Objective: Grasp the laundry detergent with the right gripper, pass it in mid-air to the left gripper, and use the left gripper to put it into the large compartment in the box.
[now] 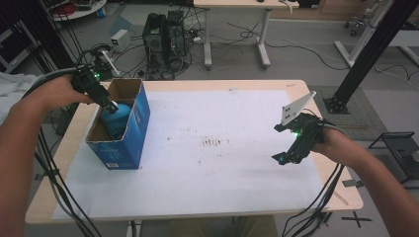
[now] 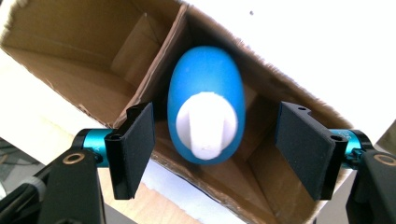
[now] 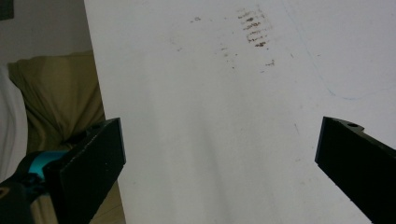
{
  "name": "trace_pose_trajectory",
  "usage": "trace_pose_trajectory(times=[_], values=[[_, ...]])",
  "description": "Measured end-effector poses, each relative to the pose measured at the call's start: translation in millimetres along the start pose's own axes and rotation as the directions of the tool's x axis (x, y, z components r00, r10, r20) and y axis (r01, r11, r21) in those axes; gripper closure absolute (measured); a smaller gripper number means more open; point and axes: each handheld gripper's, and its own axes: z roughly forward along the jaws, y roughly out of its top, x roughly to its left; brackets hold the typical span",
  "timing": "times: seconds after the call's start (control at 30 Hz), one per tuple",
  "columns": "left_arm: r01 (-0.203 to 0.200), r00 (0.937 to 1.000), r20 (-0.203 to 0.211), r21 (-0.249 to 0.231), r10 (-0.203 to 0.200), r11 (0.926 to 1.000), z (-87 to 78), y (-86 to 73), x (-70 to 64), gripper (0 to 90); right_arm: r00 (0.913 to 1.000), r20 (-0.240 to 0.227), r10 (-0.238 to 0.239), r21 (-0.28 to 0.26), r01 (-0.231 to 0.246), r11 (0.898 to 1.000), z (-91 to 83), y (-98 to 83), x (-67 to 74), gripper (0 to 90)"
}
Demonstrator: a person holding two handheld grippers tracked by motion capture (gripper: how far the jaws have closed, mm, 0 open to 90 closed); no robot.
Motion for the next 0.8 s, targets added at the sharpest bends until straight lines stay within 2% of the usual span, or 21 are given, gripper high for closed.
trace_pose_trajectory(times=[0.07,0.1,0.27,0.3,0.33,0.37,0.4,0.53,0.57,0.6,0.7,0.73,0.77,0.8], values=[[0.004,0.9997,0.024,-0.019,-0.004,0.9998,-6.5,2.4,-3.7,28.8,1.0000,0.003,0.002,0.001,-0.002,1.000,-0.3,0.1,0.0,0.7],[-0.018,0.9998,0.010,-0.016,0.018,0.9997,-9.9,3.9,-4.4,28.9,1.0000,0.001,0.001,-0.001,-0.001,1.000,-0.2,0.2,-0.1,0.7],[-0.030,0.9995,0.013,-0.021,0.030,0.9993,-19.9,8.9,-13.5,28.8,1.0000,0.009,0.003,-0.005,-0.003,1.000,-0.7,0.1,0.4,0.7],[-0.010,0.9999,0.010,-0.039,0.010,0.9992,-20.4,9.9,-17.4,28.9,1.0000,0.006,0.001,-0.005,-0.001,1.000,-1.1,0.0,0.3,0.7],[-0.015,0.9999,0.006,-0.037,0.016,0.9992,-21.9,11.0,-18.8,28.8,1.0000,0.005,0.003,-0.004,-0.003,1.000,-1.5,-0.2,0.5,0.7],[-0.047,0.9988,0.010,-0.013,0.048,0.9988,-24.8,12.2,-18.2,28.9,1.0000,0.003,0.004,-0.006,-0.004,1.000,-1.7,-0.4,0.6,0.7],[-0.027,0.9995,0.015,-0.032,0.028,0.9991,-24.2,12.8,-22.4,28.9,1.0000,0.004,0.004,-0.010,-0.004,1.000,-1.6,-0.5,0.8,0.7],[-0.041,0.9990,0.017,-0.041,0.041,0.9983,-27.9,16.8,-30.2,28.9,1.0000,0.004,0.002,-0.005,-0.002,1.000,-2.1,-0.3,1.5,0.7],[-0.059,0.9981,0.018,-0.038,0.059,0.9975,-30.9,19.8,-34.1,28.9,1.0000,0.004,0.005,-0.007,-0.005,1.000,-2.3,-0.2,1.8,0.7],[-0.054,0.9984,0.014,-0.051,0.055,0.9972,-31.1,21.3,-37.6,28.9,1.0000,0.004,-0.001,-0.009,0.001,1.000,-3.1,0.3,2.0,0.7],[-0.073,0.9972,0.014,-0.058,0.074,0.9956,-32.3,27.0,-46.5,28.8,1.0000,0.005,0.000,-0.016,0.001,1.000,-3.4,0.6,3.3,0.7],[-0.092,0.9956,0.011,-0.057,0.093,0.9941,-32.9,29.5,-48.8,28.8,1.0000,0.006,-0.006,-0.016,0.006,1.000,-3.7,0.6,3.4,0.7],[-0.094,0.9954,0.012,-0.068,0.095,0.9932,-32.8,31.8,-52.2,28.8,1.0000,0.007,-0.004,-0.015,0.004,1.000,-4.2,0.3,4.1,0.7],[-0.114,0.9932,0.016,-0.057,0.115,0.9918,-34.1,34.4,-54.0,28.8,0.9999,0.009,-0.007,-0.014,0.008,1.000,-4.5,0.3,4.4,0.7]])
